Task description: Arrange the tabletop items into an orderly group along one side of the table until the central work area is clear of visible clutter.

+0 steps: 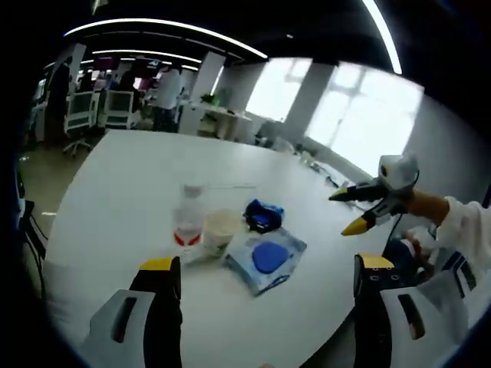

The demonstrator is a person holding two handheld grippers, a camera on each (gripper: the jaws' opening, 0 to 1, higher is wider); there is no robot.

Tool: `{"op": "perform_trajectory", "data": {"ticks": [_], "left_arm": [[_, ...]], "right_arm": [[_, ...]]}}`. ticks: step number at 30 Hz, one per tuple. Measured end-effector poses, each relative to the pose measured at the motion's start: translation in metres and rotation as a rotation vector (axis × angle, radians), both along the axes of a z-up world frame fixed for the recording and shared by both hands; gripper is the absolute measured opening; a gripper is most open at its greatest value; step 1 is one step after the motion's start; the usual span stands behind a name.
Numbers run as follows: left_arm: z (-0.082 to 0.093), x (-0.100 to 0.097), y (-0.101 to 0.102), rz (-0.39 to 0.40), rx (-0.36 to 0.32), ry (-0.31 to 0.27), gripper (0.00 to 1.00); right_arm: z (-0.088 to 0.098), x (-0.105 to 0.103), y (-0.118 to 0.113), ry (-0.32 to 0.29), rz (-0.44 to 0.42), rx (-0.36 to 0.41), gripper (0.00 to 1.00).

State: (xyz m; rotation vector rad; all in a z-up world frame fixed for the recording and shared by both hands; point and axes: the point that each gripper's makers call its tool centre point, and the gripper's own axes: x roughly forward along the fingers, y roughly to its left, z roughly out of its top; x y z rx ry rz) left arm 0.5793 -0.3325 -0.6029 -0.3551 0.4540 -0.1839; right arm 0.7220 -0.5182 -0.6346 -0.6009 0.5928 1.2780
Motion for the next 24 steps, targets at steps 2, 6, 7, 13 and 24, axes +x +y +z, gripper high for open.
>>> {"op": "perform_trajectory", "data": {"ticks": [2,6,7,13,24], "left_arm": [[0.005,0.005,-0.007,-0.002,0.017,-0.014,0.9],[0.005,0.013,-0.016,0.033,0.029,-0.002,0.89],[0.006,0.014,-0.018,0.046,0.029,0.002,0.89],[0.016,0.03,-0.044,0.048,0.054,-0.001,0.88],[0.003,0.093,-0.099,-0.011,0.088,0.029,0.86]], "right_arm": [[0.0,0.006,-0.009,0.004,-0.014,0.009,0.64],[-0.005,0.021,-0.03,0.038,-0.035,0.023,0.62],[-0.007,0.025,-0.036,0.055,-0.035,0.02,0.62],[-0.012,0.049,-0.05,0.069,-0.03,0.035,0.61],[-0.017,0.081,-0.037,0.1,-0.027,0.083,0.57]]}}
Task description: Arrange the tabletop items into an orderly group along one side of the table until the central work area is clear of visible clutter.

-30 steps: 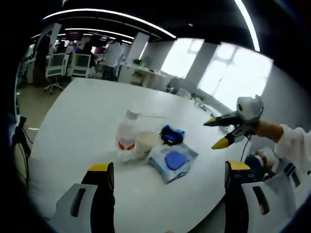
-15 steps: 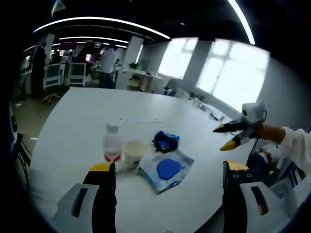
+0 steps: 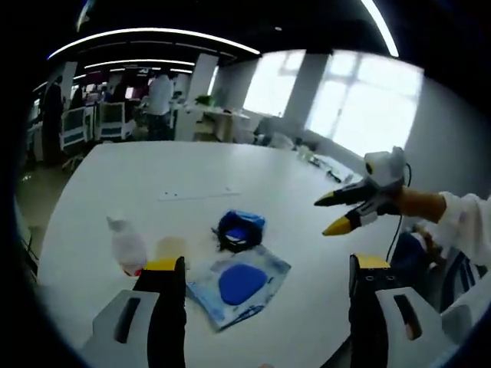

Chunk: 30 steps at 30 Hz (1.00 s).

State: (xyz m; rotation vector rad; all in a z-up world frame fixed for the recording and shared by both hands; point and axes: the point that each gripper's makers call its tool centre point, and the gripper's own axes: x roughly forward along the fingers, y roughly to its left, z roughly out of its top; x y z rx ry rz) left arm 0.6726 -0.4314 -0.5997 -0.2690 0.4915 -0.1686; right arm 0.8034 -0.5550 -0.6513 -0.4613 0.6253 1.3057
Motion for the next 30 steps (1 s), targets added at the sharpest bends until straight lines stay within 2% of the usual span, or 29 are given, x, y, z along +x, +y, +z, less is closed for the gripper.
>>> {"op": "perform_trajectory", "data": {"ticks": [3,8,9,11,14,15,18,26,27,30], "left_arm": [[-0.008,0.019,-0.01,-0.02,0.014,0.01,0.85],[-0.033,0.047,-0.025,-0.046,0.022,0.059,0.84],[-0.035,0.049,-0.026,-0.046,0.022,0.06,0.84],[-0.041,0.06,-0.028,-0.041,0.021,0.07,0.84],[-0.054,0.076,-0.028,-0.021,0.021,0.091,0.84],[-0.058,0.08,-0.028,-0.017,0.02,0.098,0.83],[-0.07,0.096,-0.029,-0.01,0.015,0.116,0.83],[-0.097,0.119,-0.023,0.013,0.01,0.175,0.8],[-0.103,0.121,-0.024,0.002,0.018,0.194,0.8],[-0.114,0.125,-0.024,-0.03,0.036,0.229,0.8]], "right_arm": [[-0.004,0.011,0.005,0.011,0.005,0.016,0.56],[-0.009,0.021,0.008,0.026,0.001,0.02,0.55],[-0.013,0.029,0.01,0.028,0.002,0.02,0.55],[-0.014,0.028,0.01,0.026,0.0,0.016,0.55],[-0.023,0.043,0.013,0.031,-0.021,0.009,0.54],[-0.02,0.048,0.014,0.036,-0.026,0.011,0.53],[-0.025,0.052,0.017,0.049,-0.034,0.01,0.52],[-0.047,0.079,0.034,0.064,-0.079,-0.001,0.48],[-0.046,0.072,0.034,0.06,-0.077,-0.009,0.48],[-0.058,0.075,0.043,0.051,-0.07,-0.029,0.47]]}}
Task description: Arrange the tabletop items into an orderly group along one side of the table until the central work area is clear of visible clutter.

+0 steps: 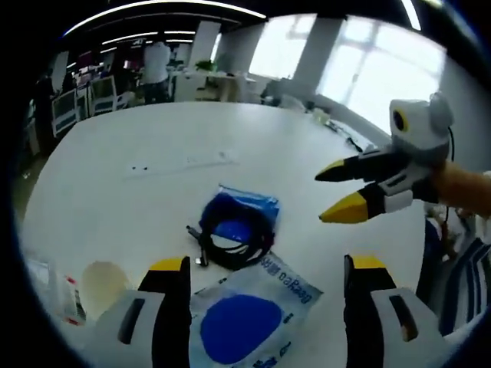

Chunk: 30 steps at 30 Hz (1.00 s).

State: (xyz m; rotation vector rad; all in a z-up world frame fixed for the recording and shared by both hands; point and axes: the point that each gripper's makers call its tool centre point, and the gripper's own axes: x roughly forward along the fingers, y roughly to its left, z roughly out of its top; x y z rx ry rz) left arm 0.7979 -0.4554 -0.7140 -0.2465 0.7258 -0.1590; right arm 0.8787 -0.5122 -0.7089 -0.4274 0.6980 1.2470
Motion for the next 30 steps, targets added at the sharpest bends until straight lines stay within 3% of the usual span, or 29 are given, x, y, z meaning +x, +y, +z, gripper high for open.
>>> {"op": "perform_trajectory", "data": {"ticks": [3,8,11,14,16,30], "left_arm": [[-0.011,0.002,0.001,-0.007,-0.005,0.041,0.79],[-0.019,0.009,-0.012,-0.023,-0.157,0.12,0.84],[-0.018,0.02,0.008,-0.011,-0.057,0.091,0.83],[-0.02,0.027,0.011,0.033,-0.076,0.064,0.79],[-0.023,0.029,0.011,0.087,-0.123,0.065,0.76],[-0.054,0.04,0.018,0.146,-0.127,0.085,0.67]], "right_arm": [[-0.007,0.006,0.006,0.009,-0.014,0.0,0.45],[-0.015,0.012,0.015,0.024,-0.025,0.003,0.43],[-0.02,0.015,0.016,0.02,-0.029,-0.008,0.42],[-0.026,0.019,0.024,0.049,-0.051,0.011,0.4],[-0.028,0.02,0.028,0.047,-0.052,0.009,0.38],[-0.065,0.021,0.038,0.066,-0.055,-0.092,0.35]]}}
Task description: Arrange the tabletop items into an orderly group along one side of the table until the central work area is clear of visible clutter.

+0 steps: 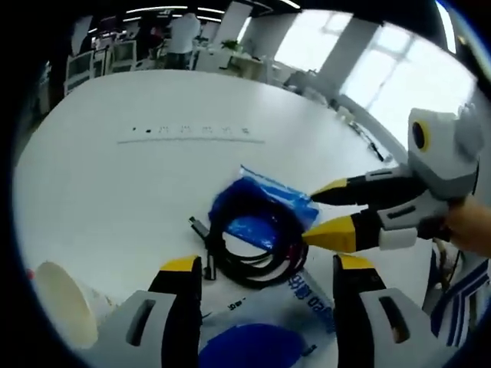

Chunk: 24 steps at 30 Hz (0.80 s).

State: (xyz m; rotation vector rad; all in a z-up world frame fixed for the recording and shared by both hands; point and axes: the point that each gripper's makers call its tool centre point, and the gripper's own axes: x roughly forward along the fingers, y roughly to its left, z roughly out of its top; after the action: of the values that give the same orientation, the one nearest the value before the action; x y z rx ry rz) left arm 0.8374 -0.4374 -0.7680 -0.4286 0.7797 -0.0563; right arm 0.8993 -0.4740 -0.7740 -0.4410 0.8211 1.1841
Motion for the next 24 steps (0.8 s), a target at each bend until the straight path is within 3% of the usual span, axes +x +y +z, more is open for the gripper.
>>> {"op": "perform_trajectory", "data": {"ticks": [6,8,14,19,24], "left_arm": [[-0.008,-0.004,0.006,0.014,-0.007,0.007,0.65],[-0.012,-0.002,0.017,0.036,-0.025,0.009,0.64],[-0.017,0.002,0.019,0.081,-0.081,0.007,0.59],[-0.019,0.005,0.021,0.092,-0.082,0.005,0.57],[-0.022,0.002,0.027,0.111,-0.065,0.022,0.44]], "right_arm": [[-0.009,0.001,0.0,0.041,-0.046,0.015,0.32],[-0.01,0.001,0.0,0.049,-0.055,0.012,0.32],[-0.014,0.004,0.003,0.059,-0.076,0.021,0.3],[-0.018,0.009,0.007,0.04,-0.076,0.024,0.18],[-0.018,0.008,0.003,-0.006,-0.06,0.002,0.05]]}}
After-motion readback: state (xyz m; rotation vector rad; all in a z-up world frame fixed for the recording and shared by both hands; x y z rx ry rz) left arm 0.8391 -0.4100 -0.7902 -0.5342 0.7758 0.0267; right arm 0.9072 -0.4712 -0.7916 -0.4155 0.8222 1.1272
